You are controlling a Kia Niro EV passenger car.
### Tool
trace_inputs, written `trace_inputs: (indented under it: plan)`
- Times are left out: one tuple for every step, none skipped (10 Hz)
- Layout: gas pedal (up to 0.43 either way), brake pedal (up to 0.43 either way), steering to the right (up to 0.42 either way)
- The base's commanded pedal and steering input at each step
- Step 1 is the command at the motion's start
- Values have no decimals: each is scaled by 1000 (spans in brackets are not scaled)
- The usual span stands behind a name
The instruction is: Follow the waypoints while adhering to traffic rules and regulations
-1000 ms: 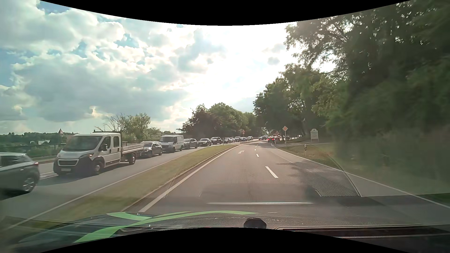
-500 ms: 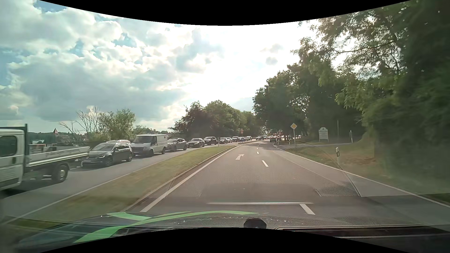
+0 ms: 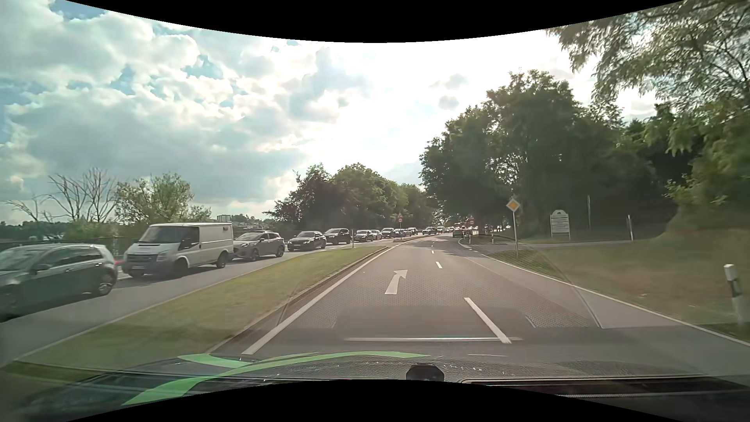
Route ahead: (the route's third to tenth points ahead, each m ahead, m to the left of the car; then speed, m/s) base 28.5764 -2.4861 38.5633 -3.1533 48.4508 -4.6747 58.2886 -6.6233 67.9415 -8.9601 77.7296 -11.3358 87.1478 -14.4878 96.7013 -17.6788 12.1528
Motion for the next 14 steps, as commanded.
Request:
trace_inputs:
  plan:
    - [157,0,8]
    - [157,0,8]
    - [157,0,10]
    - [157,0,11]
    - [157,0,13]
    - [157,0,20]
    - [157,0,22]
    - [157,0,21]
    - [157,0,20]
    - [157,0,20]
    - [157,0,19]
    - [157,0,18]
    - [157,0,17]
    - [157,0,17]
